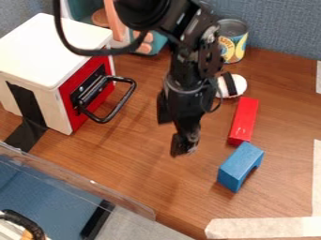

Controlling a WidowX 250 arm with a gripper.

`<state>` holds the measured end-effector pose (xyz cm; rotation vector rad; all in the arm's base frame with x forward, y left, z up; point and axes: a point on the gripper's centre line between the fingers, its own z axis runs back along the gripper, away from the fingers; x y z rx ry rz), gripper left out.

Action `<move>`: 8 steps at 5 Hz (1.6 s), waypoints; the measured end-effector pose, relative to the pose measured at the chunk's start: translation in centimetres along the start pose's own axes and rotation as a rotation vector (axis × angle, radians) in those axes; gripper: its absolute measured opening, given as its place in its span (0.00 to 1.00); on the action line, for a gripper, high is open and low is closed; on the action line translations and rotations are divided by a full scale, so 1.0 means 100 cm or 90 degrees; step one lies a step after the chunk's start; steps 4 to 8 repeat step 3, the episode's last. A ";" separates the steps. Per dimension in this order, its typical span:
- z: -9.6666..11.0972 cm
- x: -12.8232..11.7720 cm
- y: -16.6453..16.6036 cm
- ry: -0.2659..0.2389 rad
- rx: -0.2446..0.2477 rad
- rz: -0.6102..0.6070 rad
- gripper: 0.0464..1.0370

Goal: Close the drawer.

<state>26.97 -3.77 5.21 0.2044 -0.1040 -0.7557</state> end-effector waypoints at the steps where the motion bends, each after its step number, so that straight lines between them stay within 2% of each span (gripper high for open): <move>1: 0.019 0.004 0.003 -0.030 0.037 0.085 0.96; 2: 0.042 0.004 0.012 -0.095 0.019 0.171 0.96; 3: 0.059 0.000 0.023 -0.161 -0.026 0.250 0.96; 8: 0.059 0.000 0.023 -0.161 -0.026 0.250 0.96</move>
